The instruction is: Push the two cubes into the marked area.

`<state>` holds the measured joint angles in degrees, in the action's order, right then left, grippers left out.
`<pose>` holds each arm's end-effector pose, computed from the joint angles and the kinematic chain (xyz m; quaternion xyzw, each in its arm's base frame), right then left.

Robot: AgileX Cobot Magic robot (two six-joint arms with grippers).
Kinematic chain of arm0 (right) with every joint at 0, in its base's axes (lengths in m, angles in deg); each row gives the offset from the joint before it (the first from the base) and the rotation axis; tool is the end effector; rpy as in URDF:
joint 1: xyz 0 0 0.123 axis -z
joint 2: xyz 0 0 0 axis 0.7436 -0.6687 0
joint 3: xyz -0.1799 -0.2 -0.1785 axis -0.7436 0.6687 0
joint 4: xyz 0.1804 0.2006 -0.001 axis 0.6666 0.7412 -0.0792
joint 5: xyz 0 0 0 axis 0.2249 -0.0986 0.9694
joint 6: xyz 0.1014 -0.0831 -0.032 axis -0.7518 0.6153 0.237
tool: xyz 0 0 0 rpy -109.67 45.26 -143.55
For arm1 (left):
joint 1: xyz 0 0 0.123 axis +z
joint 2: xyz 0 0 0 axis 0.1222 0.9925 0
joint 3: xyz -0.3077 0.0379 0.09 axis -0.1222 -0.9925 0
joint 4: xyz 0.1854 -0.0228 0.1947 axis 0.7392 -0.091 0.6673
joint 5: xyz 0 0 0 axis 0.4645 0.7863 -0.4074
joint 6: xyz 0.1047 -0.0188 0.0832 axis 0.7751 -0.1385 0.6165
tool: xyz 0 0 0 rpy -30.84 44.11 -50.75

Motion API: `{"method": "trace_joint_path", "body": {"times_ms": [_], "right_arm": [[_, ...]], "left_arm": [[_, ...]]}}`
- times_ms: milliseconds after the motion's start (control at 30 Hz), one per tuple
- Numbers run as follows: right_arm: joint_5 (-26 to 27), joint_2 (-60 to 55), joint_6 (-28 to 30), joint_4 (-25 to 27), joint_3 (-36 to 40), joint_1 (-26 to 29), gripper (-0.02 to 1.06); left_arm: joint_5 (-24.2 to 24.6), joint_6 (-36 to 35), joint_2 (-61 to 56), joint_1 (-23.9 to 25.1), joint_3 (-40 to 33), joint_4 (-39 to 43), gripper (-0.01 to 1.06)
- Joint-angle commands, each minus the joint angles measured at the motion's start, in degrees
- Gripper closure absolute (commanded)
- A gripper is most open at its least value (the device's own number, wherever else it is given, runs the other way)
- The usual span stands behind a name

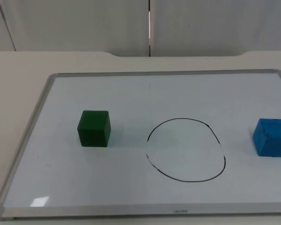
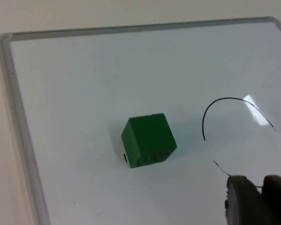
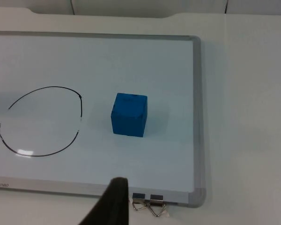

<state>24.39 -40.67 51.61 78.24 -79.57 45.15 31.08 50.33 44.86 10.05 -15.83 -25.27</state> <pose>0.0096 0.0041 0.2690 -0.0286 0.8548 0.0242 0.5177 0.1989 -0.0565 0.2635 0.0917 0.8758 -0.2181 0.4207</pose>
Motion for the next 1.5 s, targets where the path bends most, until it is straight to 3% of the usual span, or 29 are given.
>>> {"method": "trace_joint_path", "body": {"times_ms": [0,300,500,700,900,1067,1100,1133,1167,1267,1467], "right_arm": [[0.20,0.23,0.06,-0.04,0.08,0.29,-0.01],[0.20,0.23,0.06,-0.04,0.08,0.29,-0.01],[0.20,0.23,0.06,-0.04,0.08,0.29,-0.01],[0.20,0.23,0.06,-0.04,0.08,0.29,-0.01],[0.20,0.23,0.06,-0.04,0.08,0.29,-0.01],[0.20,0.23,0.06,-0.04,0.08,0.29,-0.01],[0.20,0.23,0.06,-0.04,0.08,0.29,-0.01],[0.20,0.23,0.06,-0.04,0.08,0.29,-0.01],[0.20,0.23,0.06,-0.04,0.08,0.29,-0.01],[0.20,0.23,0.06,-0.04,0.08,0.29,-0.01],[0.20,0.23,0.06,-0.04,0.08,0.29,-0.01]], "left_arm": [[-1.06,4.93,4.05,0.00,0.31,-5.76,0.93],[-2.01,6.04,10.42,0.00,0.31,-10.37,0.93],[-1.87,7.59,10.96,0.00,0.31,-10.58,1.00],[-5.17,7.78,10.96,0.00,0.31,-11.73,1.05],[-6.32,13.18,11.31,-0.11,0.31,-19.15,1.05],[-6.47,19.05,12.76,-3.42,0.31,-24.21,1.05],[-7.95,19.68,13.41,-5.15,0.31,-24.90,1.05],[-12.99,19.68,14.64,-7.22,0.31,-25.28,1.05],[-12.99,19.68,14.64,-7.22,0.31,-25.28,1.05],[-21.18,19.68,17.37,-10.73,0.43,-25.25,1.05],[-23.03,18.95,24.18,-12.74,4.10,-25.31,1.05]]}}
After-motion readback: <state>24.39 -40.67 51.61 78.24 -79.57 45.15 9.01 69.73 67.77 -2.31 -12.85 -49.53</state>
